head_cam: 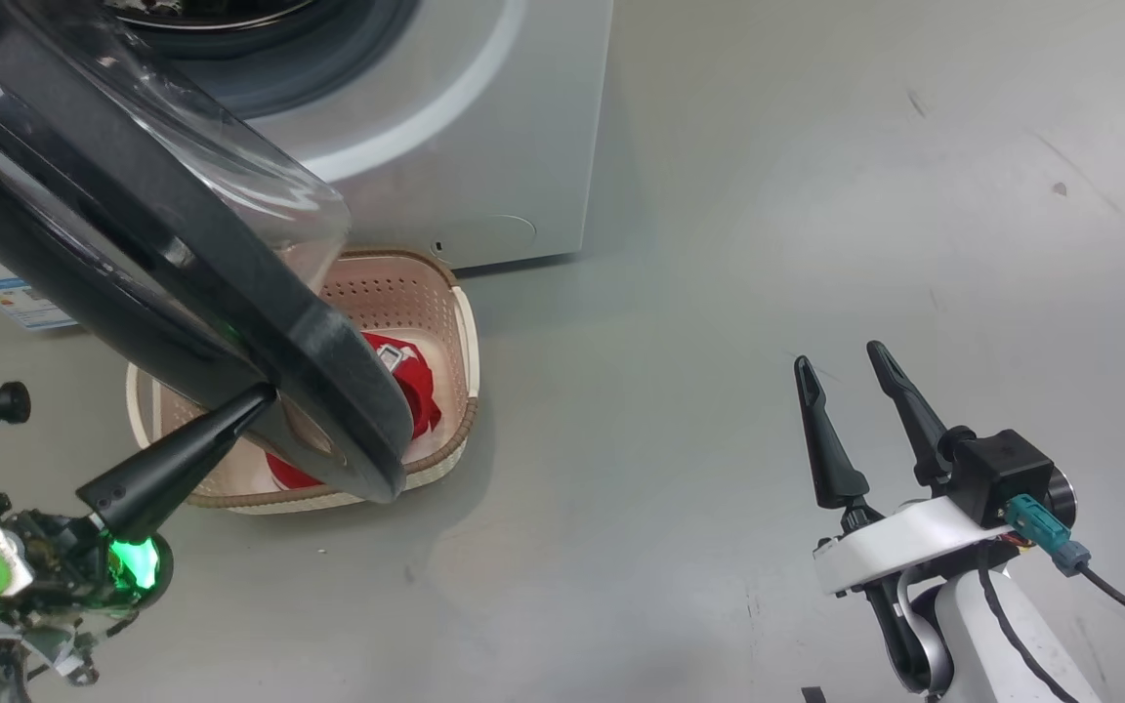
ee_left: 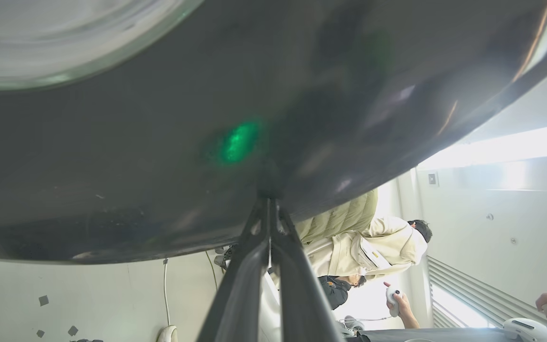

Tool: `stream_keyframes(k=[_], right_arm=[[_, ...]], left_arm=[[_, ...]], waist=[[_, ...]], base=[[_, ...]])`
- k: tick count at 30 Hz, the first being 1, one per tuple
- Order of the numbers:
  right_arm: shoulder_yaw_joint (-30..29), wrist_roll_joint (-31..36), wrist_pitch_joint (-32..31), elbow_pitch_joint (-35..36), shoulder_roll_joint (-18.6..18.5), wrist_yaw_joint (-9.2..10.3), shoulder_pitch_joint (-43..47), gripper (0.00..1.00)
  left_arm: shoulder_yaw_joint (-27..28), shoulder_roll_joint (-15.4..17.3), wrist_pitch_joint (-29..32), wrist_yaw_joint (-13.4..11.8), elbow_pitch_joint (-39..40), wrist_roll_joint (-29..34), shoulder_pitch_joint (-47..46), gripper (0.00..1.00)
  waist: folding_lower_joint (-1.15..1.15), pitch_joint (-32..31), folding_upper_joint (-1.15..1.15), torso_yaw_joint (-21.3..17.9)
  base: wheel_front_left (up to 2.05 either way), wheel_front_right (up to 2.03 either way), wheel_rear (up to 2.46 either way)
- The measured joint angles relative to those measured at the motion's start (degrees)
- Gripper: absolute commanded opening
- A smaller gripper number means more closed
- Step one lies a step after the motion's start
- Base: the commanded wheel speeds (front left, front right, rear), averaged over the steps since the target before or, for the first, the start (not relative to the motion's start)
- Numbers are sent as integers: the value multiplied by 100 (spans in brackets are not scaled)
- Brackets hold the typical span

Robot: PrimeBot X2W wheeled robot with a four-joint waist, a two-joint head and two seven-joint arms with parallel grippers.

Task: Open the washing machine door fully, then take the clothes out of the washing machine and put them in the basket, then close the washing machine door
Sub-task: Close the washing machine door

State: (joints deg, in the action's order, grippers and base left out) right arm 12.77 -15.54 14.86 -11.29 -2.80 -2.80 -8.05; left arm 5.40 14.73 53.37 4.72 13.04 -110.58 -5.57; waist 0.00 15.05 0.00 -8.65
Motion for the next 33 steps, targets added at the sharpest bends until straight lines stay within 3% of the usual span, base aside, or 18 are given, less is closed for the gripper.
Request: stream_keyframes(k=[22, 33], right_arm=[[402, -533, 0, 276, 3, 158, -435, 100], [625, -781, 0, 378, 12, 257, -708, 100]], left_arm=[[-285, 137, -212, -853, -579, 185, -1946, 0], [-194, 288, -498, -1051, -1225, 286, -3055, 0]], waist=[[0, 901, 0, -925], [0, 1317, 0, -1371]], base=[[0, 0, 0], [0, 0, 0]])
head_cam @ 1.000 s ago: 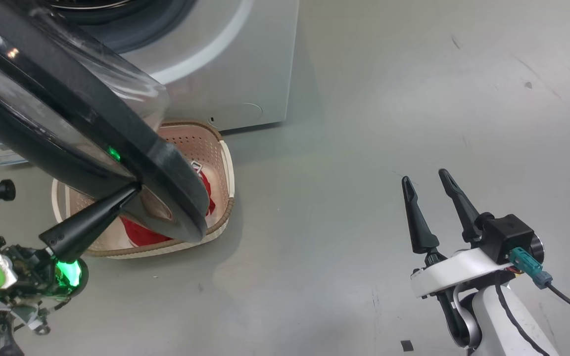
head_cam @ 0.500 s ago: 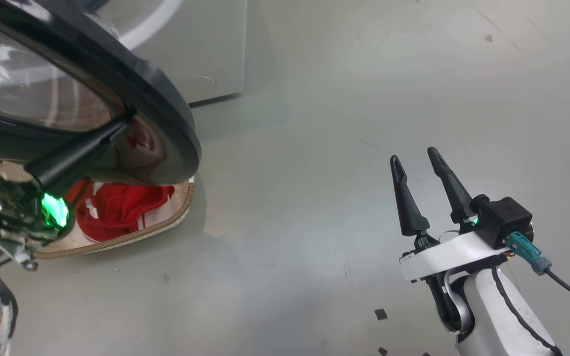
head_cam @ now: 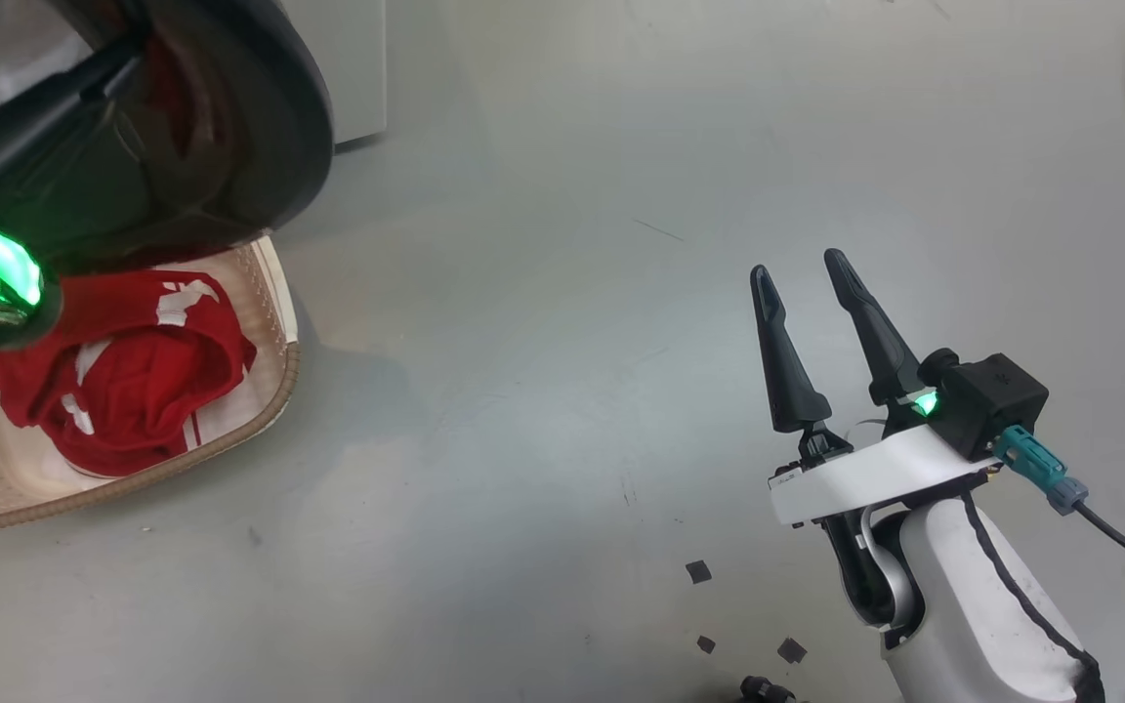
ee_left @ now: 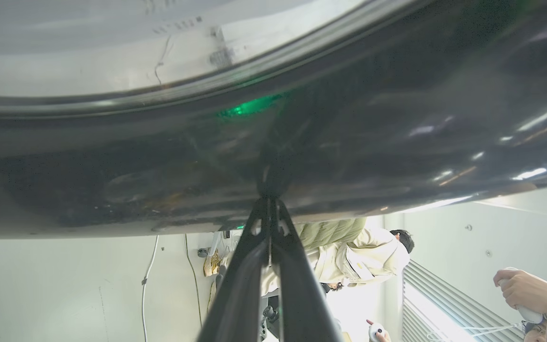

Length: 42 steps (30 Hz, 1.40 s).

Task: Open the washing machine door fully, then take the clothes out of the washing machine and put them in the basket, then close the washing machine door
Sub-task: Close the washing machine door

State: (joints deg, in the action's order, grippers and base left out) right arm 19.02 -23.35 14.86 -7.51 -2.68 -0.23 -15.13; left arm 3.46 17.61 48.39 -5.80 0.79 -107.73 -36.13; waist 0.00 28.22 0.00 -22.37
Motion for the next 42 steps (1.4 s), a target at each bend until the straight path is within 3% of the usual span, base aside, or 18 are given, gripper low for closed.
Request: stream_keyframes(k=[12, 23, 32, 42], right_arm=[[59, -81, 1, 7, 4, 99, -109, 100], [-33, -62, 0, 1, 5, 192, -141, 100], [-203, 187, 0, -60, 5, 199, -203, 100], [-419, 423, 0, -216, 3, 186, -199, 100]], left_arm=[[-12, -85, -316, -45, -743, 200, -866, 0], [-201, -243, -305, -32, -1093, 245, -1113, 0], [-79, -416, -252, 455, -1205, 116, -1051, 0], [53, -684, -218, 1054, -1269, -7, -165, 0]], waist=[[0, 182, 0, -211], [0, 174, 0, -59], [0, 88, 0, 299], [0, -134, 0, 832]], base=[[0, 0, 0], [0, 0, 0], [0, 0, 0], [0, 0, 0]])
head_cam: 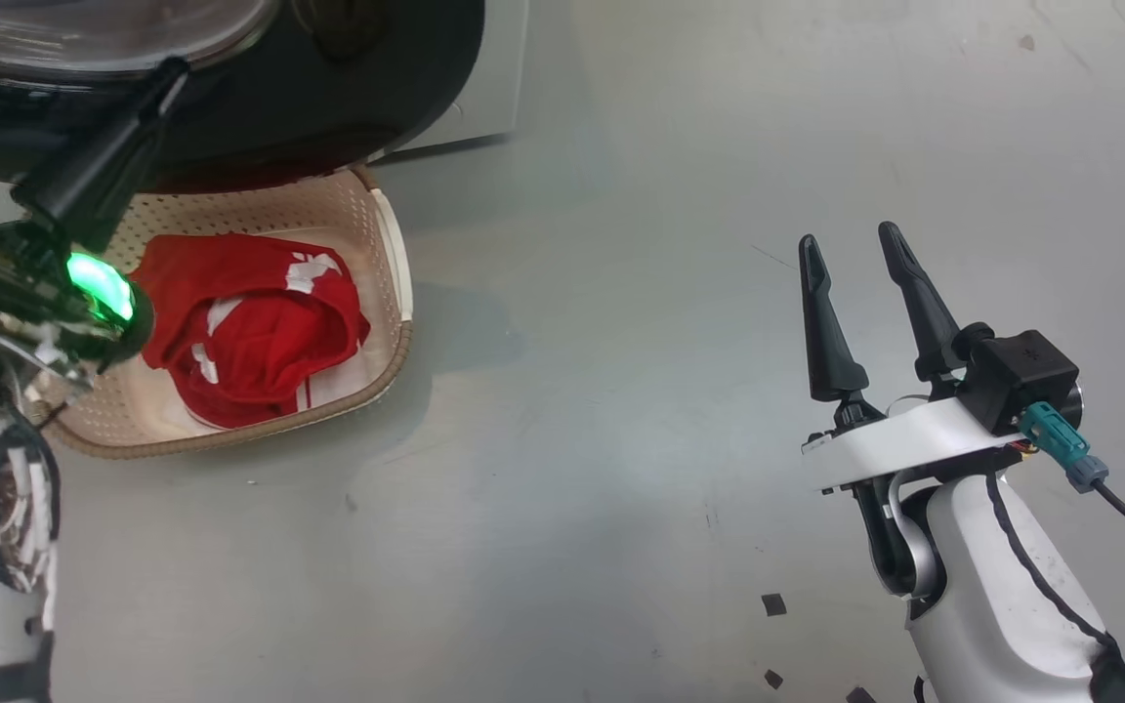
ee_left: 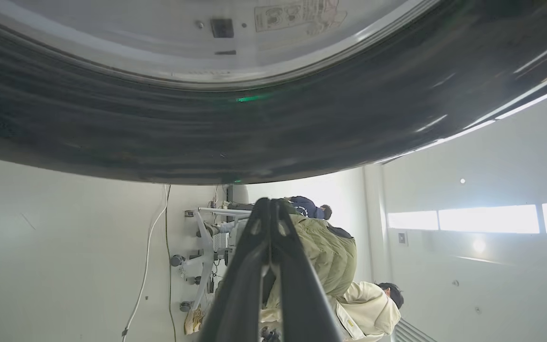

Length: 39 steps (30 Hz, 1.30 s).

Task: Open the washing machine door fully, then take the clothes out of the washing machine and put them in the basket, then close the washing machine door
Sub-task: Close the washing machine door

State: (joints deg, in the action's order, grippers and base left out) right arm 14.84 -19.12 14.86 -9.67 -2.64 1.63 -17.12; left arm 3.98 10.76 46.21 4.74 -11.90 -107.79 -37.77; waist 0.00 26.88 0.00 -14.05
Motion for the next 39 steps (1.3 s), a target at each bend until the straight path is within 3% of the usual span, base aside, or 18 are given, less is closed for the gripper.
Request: stream_keyframes(k=[2, 4, 5, 6, 19, 28, 32, 39], right_arm=[[-40, 75, 1, -30, 1, -3, 5, 100], [-92, 115, 0, -69, 0, -5, 13, 100], [-113, 121, 1, -85, -1, -20, 24, 100], [-130, 125, 1, -103, -2, -48, 39, 100], [-255, 269, 0, -371, -57, -156, 410, 100], [-361, 310, 0, -497, -56, -208, 765, 100], [-392, 315, 0, -513, -54, -209, 912, 100], [-474, 422, 0, -535, -65, -225, 1012, 100]], left_arm=[[18, -52, -41, 40, -29, -32, 227, 18], [45, -110, -54, 94, -30, -32, 462, 44], [69, -140, -82, 119, -30, -33, 566, 67], [109, -172, -118, 143, -27, -33, 667, 99], [481, -501, -732, 214, 126, 372, 1896, 100], [613, -684, -1501, 214, 600, 1317, 2719, 100], [617, -735, -2007, 214, 859, 1870, 2964, 100], [408, -661, -3134, 214, 1412, 3697, 3202, 100]], waist=[[0, -61, 0, 110], [0, -129, 0, 217], [0, -165, 0, 269], [0, -203, 0, 321], [0, -815, 0, 899], [0, -1326, 0, 1133], [0, -1526, 0, 1221], [0, -1822, 0, 1332]], base=[[0, 0, 0], [0, 0, 0], [0, 0, 0], [0, 0, 0], [0, 0, 0], [0, 0, 0], [0, 0, 0], [0, 0, 0]])
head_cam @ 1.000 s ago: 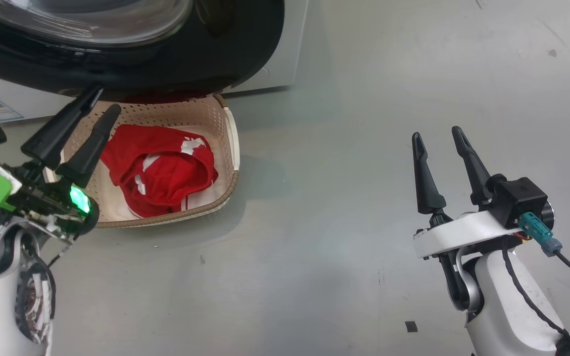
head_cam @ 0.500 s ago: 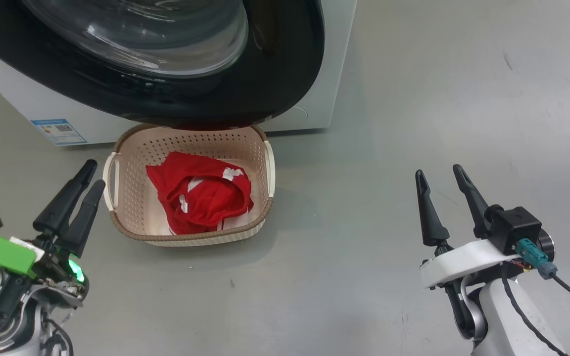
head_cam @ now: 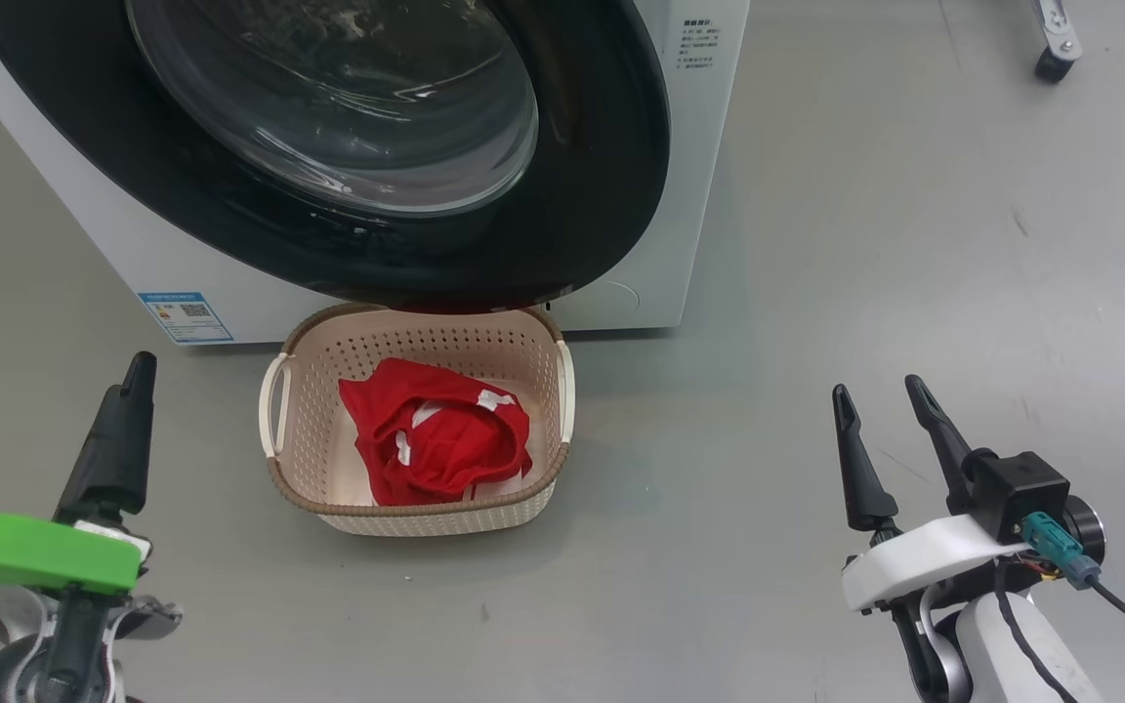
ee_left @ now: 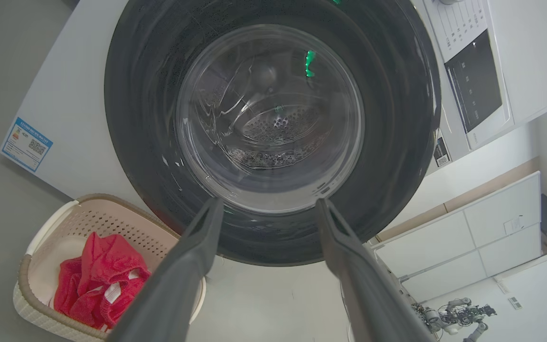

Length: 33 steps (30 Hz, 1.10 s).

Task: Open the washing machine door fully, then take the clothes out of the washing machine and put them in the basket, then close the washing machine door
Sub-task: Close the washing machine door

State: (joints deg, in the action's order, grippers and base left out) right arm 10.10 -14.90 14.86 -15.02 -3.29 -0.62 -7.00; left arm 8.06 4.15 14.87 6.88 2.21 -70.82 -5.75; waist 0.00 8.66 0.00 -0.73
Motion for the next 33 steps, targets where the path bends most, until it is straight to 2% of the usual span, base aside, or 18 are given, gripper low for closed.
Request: stream_keyframes(k=[2, 4, 7, 13, 16, 21, 33], right_arm=[[-2, 9, 0, -2, -1, -32, 44, 100], [-13, 45, 0, -3, -2, -34, 60, 100], [-23, 53, 0, -2, -2, -51, 71, 100], [-89, 92, 0, -5, -31, -52, 255, 100], [-97, 94, 0, -23, -31, -53, 366, 100], [-107, 96, 0, -84, -29, -59, 598, 100], [-152, 96, 0, -82, -22, -59, 856, 100]], left_arm=[[-171, 78, -266, 0, 97, 558, 82, 100], [-431, 302, -689, 0, 246, 1483, 201, 100], [-616, 526, -1076, 1, 318, 2352, 294, 100], [-1036, 678, -1536, -9, 193, 3627, 545, 100], [-1217, 702, -1689, -162, 111, 4076, 694, 100], [-1485, 723, -1808, -386, -92, 4553, 981, 100], [-1653, 559, -2060, -767, -213, 4864, 1163, 100]], waist=[[0, -74, 0, 17], [0, -176, 0, 33], [0, -266, 0, 42], [0, -459, 0, 51], [0, -566, 0, 59], [0, -744, 0, 65], [0, -900, 0, 70]], base=[[0, 0, 0], [0, 0, 0], [0, 0, 0], [0, 0, 0], [0, 0, 0], [0, 0, 0], [0, 0, 0]])
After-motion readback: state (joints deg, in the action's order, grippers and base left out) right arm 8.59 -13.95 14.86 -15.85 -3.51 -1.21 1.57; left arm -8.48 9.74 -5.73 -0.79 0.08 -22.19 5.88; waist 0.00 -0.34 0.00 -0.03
